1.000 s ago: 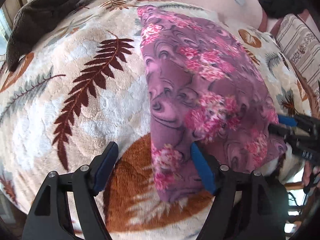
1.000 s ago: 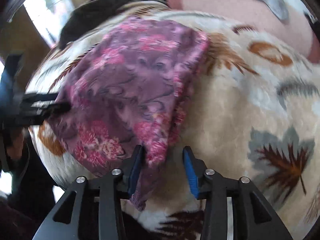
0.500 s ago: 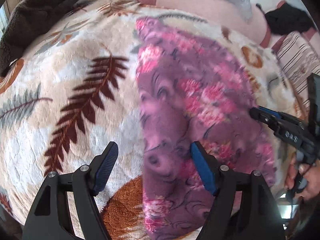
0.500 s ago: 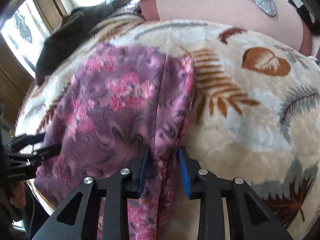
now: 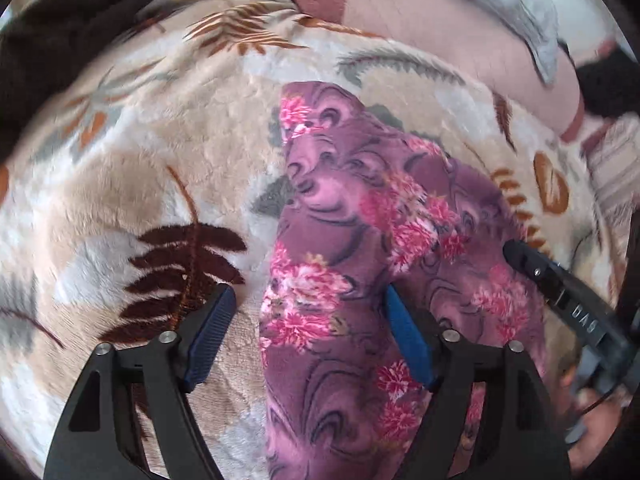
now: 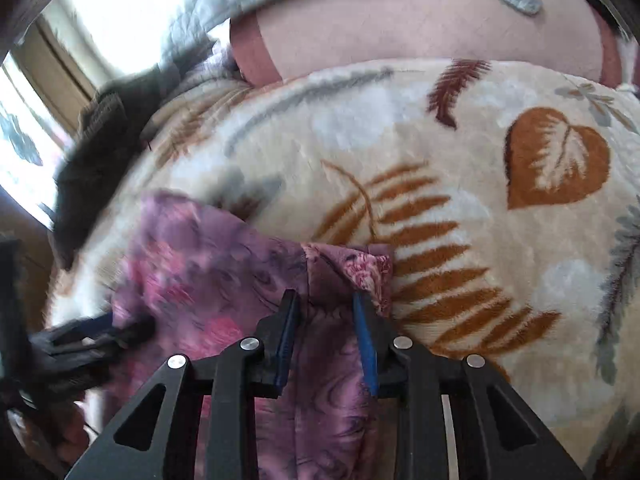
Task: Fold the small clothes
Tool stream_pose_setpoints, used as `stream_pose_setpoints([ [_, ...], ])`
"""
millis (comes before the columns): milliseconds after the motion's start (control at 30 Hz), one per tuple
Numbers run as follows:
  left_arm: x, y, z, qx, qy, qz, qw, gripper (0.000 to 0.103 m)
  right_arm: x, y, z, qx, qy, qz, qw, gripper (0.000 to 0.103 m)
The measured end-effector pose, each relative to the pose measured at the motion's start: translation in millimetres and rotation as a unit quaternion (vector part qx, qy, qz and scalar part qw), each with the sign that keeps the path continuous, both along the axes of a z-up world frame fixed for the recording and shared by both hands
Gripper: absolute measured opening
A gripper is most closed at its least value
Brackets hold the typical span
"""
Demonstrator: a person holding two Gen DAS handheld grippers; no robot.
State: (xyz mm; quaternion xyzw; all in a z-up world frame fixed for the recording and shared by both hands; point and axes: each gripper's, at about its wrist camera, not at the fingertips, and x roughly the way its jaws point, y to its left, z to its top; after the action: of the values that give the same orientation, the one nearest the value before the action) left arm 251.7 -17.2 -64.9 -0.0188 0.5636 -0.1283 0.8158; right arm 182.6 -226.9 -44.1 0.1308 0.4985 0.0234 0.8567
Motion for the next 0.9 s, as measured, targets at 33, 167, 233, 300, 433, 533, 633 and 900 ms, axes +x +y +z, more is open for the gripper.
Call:
stream_pose_setpoints([
  [33, 0.0, 0.5, -1.2, -0.003, -0.001, -0.001, 1.0000, 0.080, 1.0, 2.5, 0.1, -0.008, 0.001, 0.004, 1.000, 0.027],
  [167, -0.6, -1.9, -0.7, 0.004, -0.008, -0.010, 0.9999, 0.082, 4.0, 4.2, 4.7, -0.012, 0.014, 0.016, 1.000, 0.029],
  [233, -0.1, -1.8, 0.5, 0.002, -0.004, -0.007, 1.0000, 0.082, 0.2, 3.5, 13.4, -0.011, 0.018, 0.018, 1.000, 0.030],
  [300, -1.6, -0.8, 4.3, 0.005, 0.000, -0.005, 1.0000, 0.081, -6.5, 4.3, 21.8, -0.010, 0.013, 0.027, 1.000, 0.033],
  [433, -25.9, 11.9, 19.8, -0.026, -0.008, -0.001, 0.9996, 0.081, -44.1, 9.8, 38.7, 0.039, -0.012, 0.077, 0.996, 0.034],
  [533, -44.9, 21.0, 11.0, -0.026, -0.004, 0.004, 0.9996, 0.082, -61.4, 16.3, 23.5, 0.006, 0.011, 0.099, 0.995, 0.046],
  [633, -54.5, 26.0, 6.6, -0.023, 0.006, -0.001, 0.9997, 0.081, -69.1, 13.2, 12.6, -0.029, 0.036, 0.082, 0.996, 0.057],
  [900, -101.1, 40.7, 25.5, 0.017, -0.024, -0.044, 0.9986, 0.081, -118.4, 11.0, 23.0, -0.077, 0.073, 0.126, 0.986, 0.066],
])
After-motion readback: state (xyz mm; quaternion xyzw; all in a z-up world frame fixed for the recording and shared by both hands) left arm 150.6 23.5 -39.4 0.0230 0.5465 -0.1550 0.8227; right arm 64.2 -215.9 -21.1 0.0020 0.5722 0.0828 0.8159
